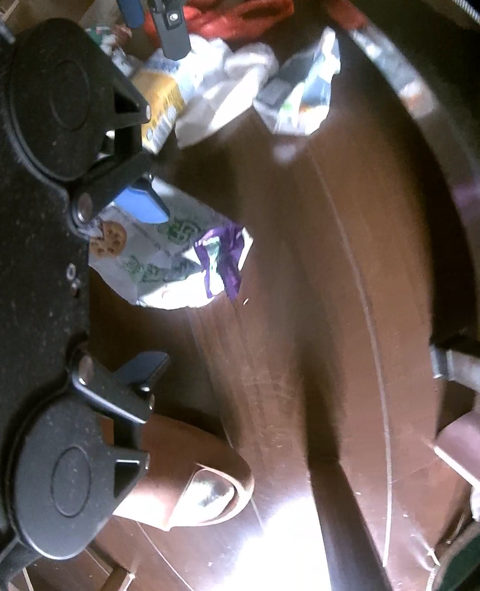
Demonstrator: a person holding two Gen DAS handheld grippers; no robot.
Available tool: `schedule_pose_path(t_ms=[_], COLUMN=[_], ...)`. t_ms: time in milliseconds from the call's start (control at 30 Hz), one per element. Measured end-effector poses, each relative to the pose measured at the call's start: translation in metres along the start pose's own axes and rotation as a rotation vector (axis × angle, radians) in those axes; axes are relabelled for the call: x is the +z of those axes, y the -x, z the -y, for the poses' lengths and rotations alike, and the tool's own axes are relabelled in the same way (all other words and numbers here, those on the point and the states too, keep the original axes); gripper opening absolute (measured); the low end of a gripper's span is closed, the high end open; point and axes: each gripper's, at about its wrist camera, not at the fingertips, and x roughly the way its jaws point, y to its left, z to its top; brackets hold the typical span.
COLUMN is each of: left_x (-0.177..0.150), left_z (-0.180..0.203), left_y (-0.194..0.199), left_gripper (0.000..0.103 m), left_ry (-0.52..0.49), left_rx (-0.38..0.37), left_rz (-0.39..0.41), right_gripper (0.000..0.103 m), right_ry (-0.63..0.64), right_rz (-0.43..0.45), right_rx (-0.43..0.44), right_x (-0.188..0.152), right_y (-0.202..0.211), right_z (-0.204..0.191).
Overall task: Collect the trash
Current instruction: 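Lower both tools and grasp the yogurt bottle with left while right grasps the snack wrapper, then carry the yogurt bottle in left while right carries the snack wrapper toward the black bin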
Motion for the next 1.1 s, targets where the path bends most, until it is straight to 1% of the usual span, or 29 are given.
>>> schedule_pose_path(t_ms=[133, 167, 300, 333, 433, 467, 567, 667, 700, 733, 767, 800, 867, 900, 967, 1000, 1100], left_x=[0.004, 0.005, 0.008, 0.007, 0.006, 0.006, 0.005, 0.005, 0.004, 0.002, 0.001, 0.001, -0.001, -0.003, -0.006, -0.007, -0.011], left_z=[0.005, 0.006, 0.01, 0.011, 0.011, 0.01, 0.01, 0.005, 0.005, 0.004, 0.001, 0.0, -0.002, -0.003, -0.005, -0.006, -0.009], left_y=[-0.016, -0.02, -0.031, -0.033, -0.037, -0.038, -0.042, -0.041, -0.041, -0.041, -0.04, -0.039, -0.041, -0.04, -0.037, -0.034, -0.023], left_gripper=[0.096, 0.094, 0.08, 0.079, 0.071, 0.066, 0.064, 0.06, 0.059, 0.058, 0.056, 0.053, 0.05, 0.047, 0.044, 0.043, 0.042], left_ry=[-0.002, -0.003, -0.014, -0.017, -0.023, -0.025, -0.019, -0.022, -0.026, -0.026, -0.028, -0.031, -0.035, -0.036, -0.033, -0.032, -0.035], left_rx=[0.004, 0.005, 0.02, 0.024, 0.036, 0.039, 0.033, 0.031, 0.03, 0.031, 0.027, 0.025, 0.021, 0.022, 0.021, 0.019, 0.009], left_rz=[-0.023, -0.025, -0.044, -0.047, -0.048, -0.048, -0.049, -0.047, -0.045, -0.044, -0.045, -0.048, -0.051, -0.053, -0.057, -0.056, -0.044], right_gripper=[0.075, 0.075, 0.074, 0.074, 0.073, 0.073, 0.073, 0.07, 0.059, 0.03, 0.02, 0.023, 0.021, 0.018, 0.009, 0.007, 0.006], right_ry=[-0.021, -0.022, -0.026, -0.025, -0.013, -0.011, -0.01, -0.003, 0.002, 0.002, -0.005, -0.011, -0.003, 0.004, 0.012, 0.018, 0.069], right_rz=[-0.013, -0.011, -0.009, -0.008, -0.001, 0.002, 0.004, 0.017, 0.019, 0.013, 0.001, -0.001, 0.004, 0.005, 0.009, 0.01, 0.015], right_rx=[-0.008, -0.009, -0.008, -0.007, 0.001, 0.003, 0.006, 0.007, 0.008, 0.007, 0.0, 0.006, 0.01, 0.009, 0.012, 0.014, 0.003], right_x=[0.001, 0.002, 0.003, 0.003, 0.002, 0.002, 0.002, 0.001, 0.0, 0.0, 0.0, 0.0, -0.001, -0.002, -0.003, -0.002, 0.0], right_y=[-0.015, -0.017, -0.025, -0.026, -0.029, -0.029, -0.031, -0.03, -0.027, -0.028, -0.028, -0.028, -0.025, -0.024, -0.019, -0.016, 0.0], right_z=[0.006, 0.007, 0.008, 0.007, 0.006, 0.006, 0.005, 0.003, 0.003, 0.001, -0.002, -0.002, -0.004, -0.005, -0.007, -0.007, -0.015])
